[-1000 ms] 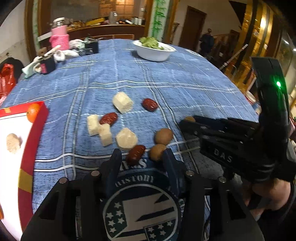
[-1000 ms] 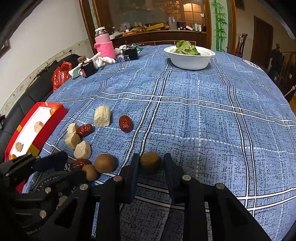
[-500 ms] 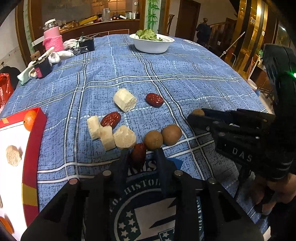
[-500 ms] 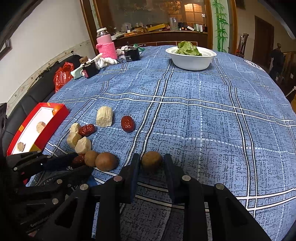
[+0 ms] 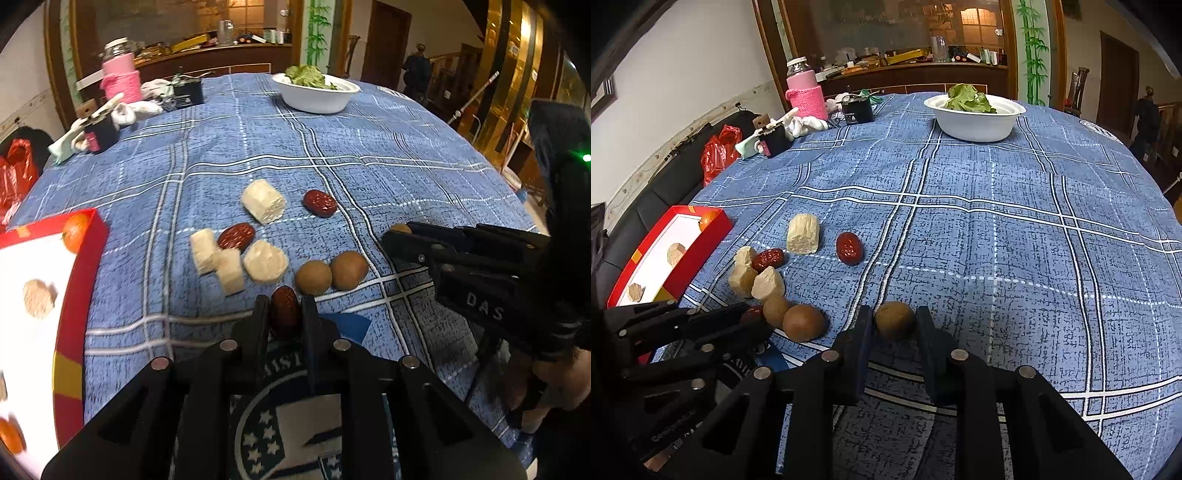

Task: Organize fruits
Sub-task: 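Grasp a red date with the left gripper while the right gripper grasps a brown round fruit, then carry the date and brown fruit into the white tray and release both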

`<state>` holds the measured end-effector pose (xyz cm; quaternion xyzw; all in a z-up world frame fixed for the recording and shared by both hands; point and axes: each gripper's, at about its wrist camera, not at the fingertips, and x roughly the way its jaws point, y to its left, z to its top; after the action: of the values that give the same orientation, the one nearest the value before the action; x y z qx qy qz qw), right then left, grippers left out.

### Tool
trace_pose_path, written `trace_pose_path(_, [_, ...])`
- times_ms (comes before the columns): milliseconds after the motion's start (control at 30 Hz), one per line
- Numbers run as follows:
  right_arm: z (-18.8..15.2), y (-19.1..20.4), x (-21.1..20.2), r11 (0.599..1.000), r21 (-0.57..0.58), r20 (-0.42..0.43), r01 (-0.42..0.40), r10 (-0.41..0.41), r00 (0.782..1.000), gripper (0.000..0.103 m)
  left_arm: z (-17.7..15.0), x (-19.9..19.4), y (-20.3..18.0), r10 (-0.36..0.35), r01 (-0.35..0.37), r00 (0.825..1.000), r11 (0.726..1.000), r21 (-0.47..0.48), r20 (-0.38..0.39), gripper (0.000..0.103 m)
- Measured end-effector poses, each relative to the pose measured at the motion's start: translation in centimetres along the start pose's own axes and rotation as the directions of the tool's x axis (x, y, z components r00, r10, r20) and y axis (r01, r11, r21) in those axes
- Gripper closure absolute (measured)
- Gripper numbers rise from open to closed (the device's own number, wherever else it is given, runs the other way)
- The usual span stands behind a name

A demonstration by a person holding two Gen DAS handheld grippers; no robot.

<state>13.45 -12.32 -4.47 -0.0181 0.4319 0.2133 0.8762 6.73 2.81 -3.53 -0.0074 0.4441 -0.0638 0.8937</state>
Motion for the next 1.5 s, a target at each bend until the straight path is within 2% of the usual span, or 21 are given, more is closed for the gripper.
trace_pose_path(333, [-0.3,0.5,-1.0,1.0,-0.012,0.023,0.026,-0.025,0.999,0.079,-2.1,-4.5,1.9,0.014,-0.006,0.997,0.995,-0.098,0.081,0.089])
trace_pose_path(500, [-0.5,2.2,-2.9,1.0,-0.019,0.056,0.013,-0.012,0.998,0.079,-2.5,-6.6,4.0,0.057,-0.035,0.991,0.983,-0.179,0.121,0.088])
trace_pose_path(600, [-0.1,4.5,-3.7,0.998,-0.057,0.073,-0.021,0.025,0.997,0.079,-2.9,-7.8,5.8,0.147,-0.108,0.98,0.959,-0.263,0.132,0.088])
trace_pose_path(700, [0.2,7.2,-4.2,0.992,-0.109,0.085,-0.057,0.066,0.994,0.079,-3.4,-8.8,7.5,0.204,-0.15,0.97,0.931,-0.332,0.134,0.088])
trace_pose_path(867, [1.4,12.1,-4.0,0.976,-0.17,0.084,-0.139,0.155,0.984,0.079,-4.3,-10.4,10.6,0.309,-0.226,0.942,0.872,-0.434,0.13,0.088])
trace_pose_path(1067, [2.5,17.8,-3.3,0.945,-0.228,0.071,-0.234,0.256,0.964,0.08,-5.3,-11.2,14.1,0.38,-0.28,0.92,0.807,-0.52,0.094,0.088])
trace_pose_path(1167, [2.9,20.5,-2.6,0.927,-0.258,0.057,-0.274,0.297,0.953,0.08,-5.7,-11.3,15.4,0.399,-0.297,0.914,0.783,-0.546,0.075,0.088])
trace_pose_path(1400, [3.8,24.4,-0.3,0.908,-0.292,0.024,-0.301,0.322,0.947,0.08,-6.4,-11.5,18.5,0.436,-0.334,0.899,0.728,-0.598,0.029,0.088])
trace_pose_path(1500, [4.1,25.2,0.7,0.906,-0.295,0.007,-0.304,0.321,0.947,0.08,-6.5,-11.5,19.3,0.445,-0.346,0.895,0.717,-0.605,0.016,0.088])
